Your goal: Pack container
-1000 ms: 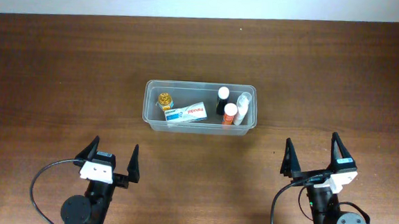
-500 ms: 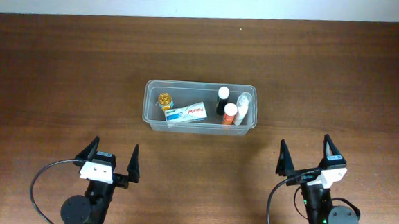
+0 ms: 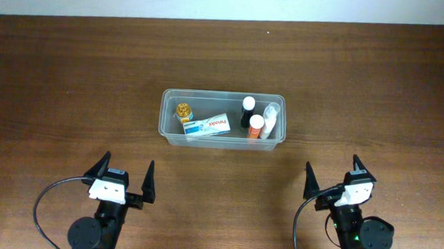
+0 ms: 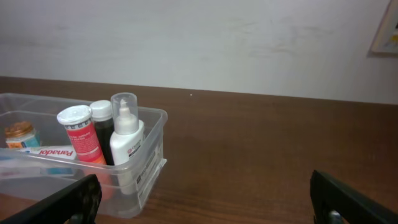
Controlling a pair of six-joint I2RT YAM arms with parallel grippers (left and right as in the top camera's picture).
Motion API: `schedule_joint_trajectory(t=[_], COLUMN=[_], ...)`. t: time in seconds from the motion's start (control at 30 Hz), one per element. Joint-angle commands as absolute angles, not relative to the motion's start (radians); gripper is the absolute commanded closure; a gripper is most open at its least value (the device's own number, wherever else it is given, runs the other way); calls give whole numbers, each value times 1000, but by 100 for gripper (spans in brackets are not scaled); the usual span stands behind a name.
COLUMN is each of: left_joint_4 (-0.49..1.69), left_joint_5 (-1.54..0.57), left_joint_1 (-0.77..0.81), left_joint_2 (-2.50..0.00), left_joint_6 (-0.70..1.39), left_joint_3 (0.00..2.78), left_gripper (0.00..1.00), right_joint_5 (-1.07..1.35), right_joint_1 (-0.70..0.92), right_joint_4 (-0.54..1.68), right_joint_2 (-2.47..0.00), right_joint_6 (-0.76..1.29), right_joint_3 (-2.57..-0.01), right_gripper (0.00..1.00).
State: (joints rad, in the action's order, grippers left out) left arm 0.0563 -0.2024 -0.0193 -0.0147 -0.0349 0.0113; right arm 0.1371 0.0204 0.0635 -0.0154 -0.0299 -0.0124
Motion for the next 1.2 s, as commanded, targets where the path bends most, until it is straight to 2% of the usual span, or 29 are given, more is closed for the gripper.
schedule_joint_trajectory(t=[0.0, 1.17], left_joint_4=[62, 62], left_joint_5=[-202, -202], left_joint_1=[-22, -22], left_joint_2=[-5, -5], left_joint_6=[-46, -47], left_joint_3=[9, 9], left_gripper=[1, 1], right_joint_5=[127, 121], right_joint_1=[23, 4], right_joint_4=[69, 68], right_joint_2=[-3, -3], right_joint_6=[-49, -75], right_joint_3=[-6, -6], right_gripper=[2, 2])
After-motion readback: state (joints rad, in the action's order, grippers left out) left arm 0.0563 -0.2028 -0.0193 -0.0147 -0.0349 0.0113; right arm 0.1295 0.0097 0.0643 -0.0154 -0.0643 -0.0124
